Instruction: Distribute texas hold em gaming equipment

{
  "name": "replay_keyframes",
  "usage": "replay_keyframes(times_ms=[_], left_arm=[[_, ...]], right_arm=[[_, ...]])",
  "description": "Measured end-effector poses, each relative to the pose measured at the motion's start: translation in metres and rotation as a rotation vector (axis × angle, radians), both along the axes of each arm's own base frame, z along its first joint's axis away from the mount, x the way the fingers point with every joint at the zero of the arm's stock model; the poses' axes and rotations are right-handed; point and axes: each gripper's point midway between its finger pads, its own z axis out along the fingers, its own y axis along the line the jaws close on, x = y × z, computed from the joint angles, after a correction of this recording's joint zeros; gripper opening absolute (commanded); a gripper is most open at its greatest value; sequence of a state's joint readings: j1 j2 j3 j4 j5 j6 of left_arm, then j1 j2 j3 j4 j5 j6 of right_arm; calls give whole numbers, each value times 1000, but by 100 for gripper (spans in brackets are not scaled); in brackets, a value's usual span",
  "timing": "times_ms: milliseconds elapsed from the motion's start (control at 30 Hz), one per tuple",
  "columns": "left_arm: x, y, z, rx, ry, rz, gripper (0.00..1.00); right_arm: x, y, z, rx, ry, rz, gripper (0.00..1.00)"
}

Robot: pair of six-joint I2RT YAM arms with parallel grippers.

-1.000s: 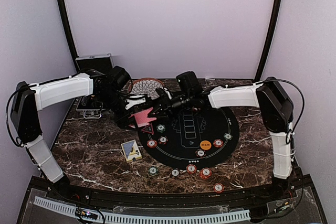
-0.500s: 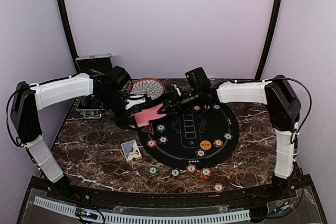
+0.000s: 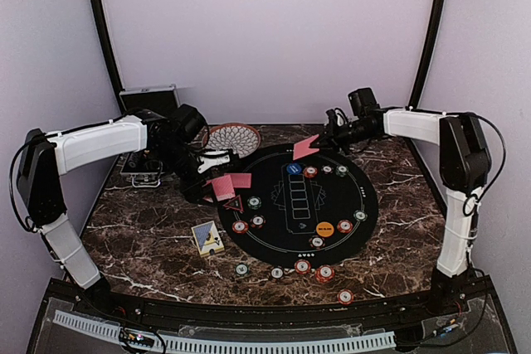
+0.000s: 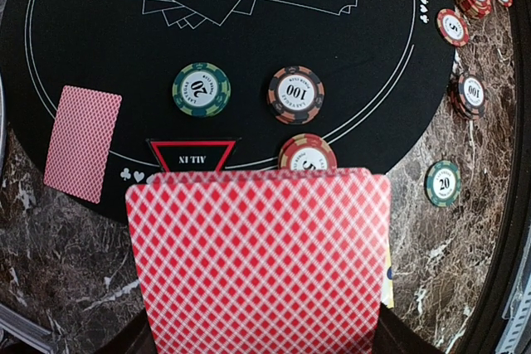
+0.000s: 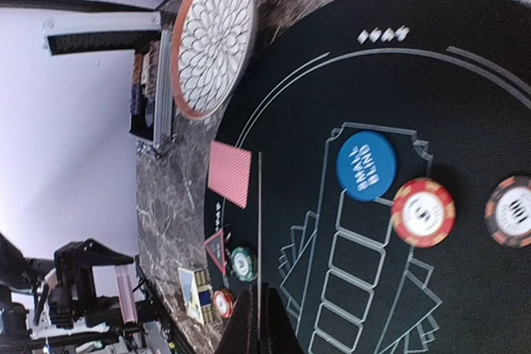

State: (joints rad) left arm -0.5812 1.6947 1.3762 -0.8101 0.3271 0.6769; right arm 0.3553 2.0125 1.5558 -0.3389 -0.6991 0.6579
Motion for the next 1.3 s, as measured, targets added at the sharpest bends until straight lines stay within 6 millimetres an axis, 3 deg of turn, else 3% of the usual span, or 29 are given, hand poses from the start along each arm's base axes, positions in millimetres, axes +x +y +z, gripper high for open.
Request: replay_keyframes(times_ms=[100,267,500,533,667,933,1067,1200,1300], left_arm=[[0,0,0,2,-1,0,2],[0,0,0,2,-1,0,1],[0,0,0,2,-1,0,1],[0,0,0,1,-1,0,1],[0,0,0,1,0,0,1],[0,0,-1,2,1,0,0],[0,0,-1,2,1,0,0],[0,0,-1,1,1,0,0],[0,0,-1,1,1,0,0]], right_arm=[[29,-13,-11,-47,-12,-41,0],[70,-13,-35,-109,-27,-63,0],[87,-9,-68,-130,15,-77,0],[89,-9,-72,-130,22,-80,3],[96,-10,-81,-152,32,-99,31],[106,-23,-81,-252,-4,-126,58],[104,-34,-89,-322,3,-144,83],[98,-46,-86,-384,-8,-161,86],[88,-50,-63,-383,-36,-166,86]])
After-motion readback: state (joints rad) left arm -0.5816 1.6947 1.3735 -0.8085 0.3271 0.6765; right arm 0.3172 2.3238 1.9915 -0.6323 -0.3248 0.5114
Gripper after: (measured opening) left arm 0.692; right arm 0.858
